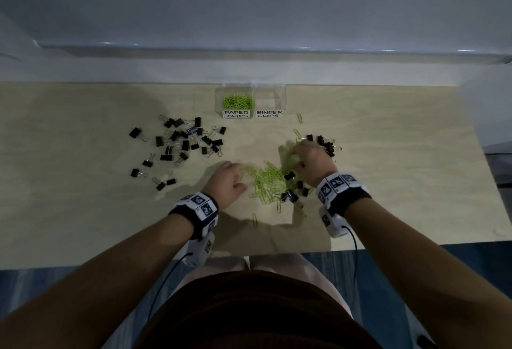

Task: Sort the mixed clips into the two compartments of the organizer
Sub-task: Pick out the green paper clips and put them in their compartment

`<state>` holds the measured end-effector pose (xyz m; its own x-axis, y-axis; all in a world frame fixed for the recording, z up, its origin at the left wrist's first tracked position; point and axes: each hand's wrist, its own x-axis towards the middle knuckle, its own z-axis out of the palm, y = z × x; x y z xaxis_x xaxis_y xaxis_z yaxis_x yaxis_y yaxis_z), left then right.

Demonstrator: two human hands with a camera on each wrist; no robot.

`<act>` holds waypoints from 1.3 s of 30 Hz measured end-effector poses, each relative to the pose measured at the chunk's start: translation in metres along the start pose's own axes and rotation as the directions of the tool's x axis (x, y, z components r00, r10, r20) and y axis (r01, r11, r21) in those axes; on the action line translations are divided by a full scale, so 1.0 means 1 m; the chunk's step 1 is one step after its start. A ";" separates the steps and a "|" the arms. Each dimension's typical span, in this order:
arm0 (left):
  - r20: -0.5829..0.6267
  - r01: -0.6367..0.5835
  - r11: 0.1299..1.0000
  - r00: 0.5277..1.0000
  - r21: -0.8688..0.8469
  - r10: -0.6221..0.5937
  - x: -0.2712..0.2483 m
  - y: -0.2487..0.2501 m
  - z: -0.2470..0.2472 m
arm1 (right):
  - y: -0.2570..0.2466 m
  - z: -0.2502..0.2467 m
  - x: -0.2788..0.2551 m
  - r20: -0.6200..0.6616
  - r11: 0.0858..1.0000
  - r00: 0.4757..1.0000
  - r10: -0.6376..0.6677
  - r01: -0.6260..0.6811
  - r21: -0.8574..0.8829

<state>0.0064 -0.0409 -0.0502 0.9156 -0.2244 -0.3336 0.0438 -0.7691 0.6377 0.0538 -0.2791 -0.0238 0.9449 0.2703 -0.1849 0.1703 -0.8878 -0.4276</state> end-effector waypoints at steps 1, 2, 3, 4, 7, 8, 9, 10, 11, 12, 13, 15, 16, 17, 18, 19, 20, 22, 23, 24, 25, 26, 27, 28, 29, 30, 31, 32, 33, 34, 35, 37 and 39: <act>0.040 -0.012 1.000 0.999 0.012 0.011 0.005 0.007 0.003 | -0.009 0.003 0.002 0.085 0.999 0.996 -0.033 0.036 -0.029; 0.075 -0.028 0.998 0.997 0.062 0.023 0.009 0.013 0.006 | -0.016 0.006 0.005 0.191 0.997 0.981 -0.027 0.042 -0.072; 0.100 -0.046 0.990 0.994 0.136 0.033 0.013 0.018 0.009 | -0.022 0.008 0.008 0.279 0.990 0.960 -0.021 0.058 -0.125; 0.117 -0.063 0.978 0.992 0.200 0.040 0.016 0.023 0.012 | -0.027 0.011 0.010 0.338 0.981 0.941 -0.015 0.078 -0.175; 0.115 -0.069 0.964 0.993 0.258 0.041 0.020 0.034 0.021 | -0.037 0.016 0.013 0.361 0.974 0.931 -0.055 0.130 -0.188; 0.100 -0.058 0.970 0.994 0.236 0.035 0.021 0.036 0.022 | -0.039 0.017 0.013 0.363 0.976 0.930 -0.061 0.132 -0.175; 0.085 -0.042 0.977 0.996 0.207 0.025 0.022 0.038 0.024 | -0.041 0.018 0.014 0.365 0.978 0.929 -0.067 0.134 -0.163; 0.075 -0.029 0.983 0.997 0.179 0.016 0.022 0.040 0.024 | -0.042 0.019 0.014 0.371 0.979 0.926 -0.066 0.132 -0.157; 0.069 -0.018 0.987 0.998 0.158 0.008 0.023 0.041 0.025 | -0.043 0.019 0.016 0.371 0.980 0.926 -0.068 0.132 -0.150; 0.065 -0.012 0.989 0.998 0.144 0.003 0.024 0.042 0.025 | -0.044 0.019 0.017 0.379 0.981 0.923 -0.063 0.127 -0.147; 0.058 -0.008 0.991 0.998 0.130 0.001 0.026 0.041 0.024 | -0.044 0.019 0.018 0.388 0.981 0.920 -0.061 0.127 -0.147; 0.050 0.000 0.994 0.999 0.108 -0.006 0.028 0.041 0.021 | -0.044 0.018 0.021 0.391 0.979 0.918 -0.062 0.132 -0.155; 0.052 0.003 0.994 0.999 0.105 -0.009 0.030 0.041 0.019 | -0.043 0.016 0.022 0.384 0.982 0.922 -0.060 0.123 -0.142; 0.052 0.008 0.995 0.999 0.103 -0.013 0.032 0.040 0.016 | -0.041 0.015 0.024 0.367 0.988 0.928 -0.062 0.110 -0.112; 0.048 0.015 0.995 0.999 0.094 -0.020 0.034 0.039 0.014 | -0.039 0.013 0.025 0.347 0.993 0.936 -0.059 0.090 -0.073; 0.035 0.022 0.997 0.999 0.073 -0.024 0.036 0.037 0.010 | -0.036 0.012 0.027 0.327 0.997 0.943 -0.052 0.065 -0.028; 0.018 0.028 0.999 0.999 0.041 -0.029 0.037 0.036 0.007 | -0.033 0.009 0.029 0.316 1.000 0.948 -0.023 0.019 0.016; -0.008 0.040 0.999 0.999 -0.029 -0.041 0.040 0.032 -0.002 | -0.026 0.007 0.034 0.292 0.988 0.954 0.071 -0.109 0.113; -0.017 0.042 0.998 0.999 -0.055 -0.043 0.041 0.030 -0.007 | -0.023 0.006 0.038 0.276 0.972 0.954 0.114 -0.165 0.169; -0.026 0.045 0.996 0.999 -0.071 -0.047 0.043 0.030 -0.014 | -0.021 0.004 0.041 0.260 0.953 0.954 0.147 -0.207 0.221; -0.035 0.048 0.995 0.998 -0.086 -0.051 0.045 0.030 -0.021 | -0.019 0.002 0.046 0.239 0.935 0.957 0.164 -0.228 0.271; -0.047 0.052 0.993 0.997 -0.103 -0.057 0.048 0.030 -0.030 | -0.020 -0.002 0.050 0.224 0.917 0.958 0.177 -0.243 0.315; -0.066 0.054 0.992 0.996 -0.117 -0.062 0.052 0.031 -0.039 | -0.022 -0.007 0.056 0.209 0.893 0.960 0.188 -0.255 0.371; -0.089 0.054 0.990 0.994 -0.130 -0.066 0.056 0.033 -0.049 | -0.027 -0.014 0.063 0.196 0.861 0.960 0.198 -0.266 0.434; -0.115 0.054 0.988 0.991 -0.144 -0.071 0.062 0.035 -0.059 | -0.031 -0.020 0.073 0.182 0.824 0.963 0.200 -0.266 0.501; -0.146 0.053 0.987 0.986 -0.152 -0.076 0.068 0.038 -0.070 | -0.039 -0.028 0.083 0.168 0.793 0.966 0.198 -0.259 0.552; -0.184 0.053 0.987 0.980 -0.154 -0.082 0.075 0.040 -0.081 | -0.045 -0.033 0.095 0.152 0.765 0.970 0.191 -0.244 0.596; -0.223 0.053 0.987 0.971 -0.151 -0.087 0.082 0.043 -0.092 | -0.053 -0.038 0.106 0.135 0.741 0.973 0.187 -0.230 0.630; -0.258 0.054 0.987 0.962 -0.152 -0.092 0.090 0.045 -0.103 | -0.060 -0.042 0.118 0.115 0.713 0.976 0.184 -0.213 0.668; -0.288 0.058 0.986 0.952 -0.154 -0.101 0.099 0.046 -0.112 | -0.067 -0.045 0.129 0.093 0.699 0.978 0.187 -0.199 0.687; -0.315 0.072 0.986 0.942 -0.154 -0.118 0.108 0.046 -0.119 | -0.074 -0.045 0.141 0.068 0.691 0.980 0.189 -0.182 0.699; -0.352 0.112 0.986 0.924 -0.124 -0.149 0.124 0.044 -0.127 | -0.085 -0.043 0.159 0.025 0.720 0.974 0.225 -0.183 0.669; -0.340 0.151 0.986 0.925 -0.075 -0.167 0.138 0.042 -0.129 | -0.093 -0.038 0.170 -0.002 0.760 0.962 0.272 -0.214 0.614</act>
<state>0.1864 -0.0269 0.0198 0.9759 0.1246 -0.1793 0.2112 -0.7471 0.6303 0.2092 -0.1647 0.0177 0.9560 0.0179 -0.2928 -0.2443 -0.5038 -0.8286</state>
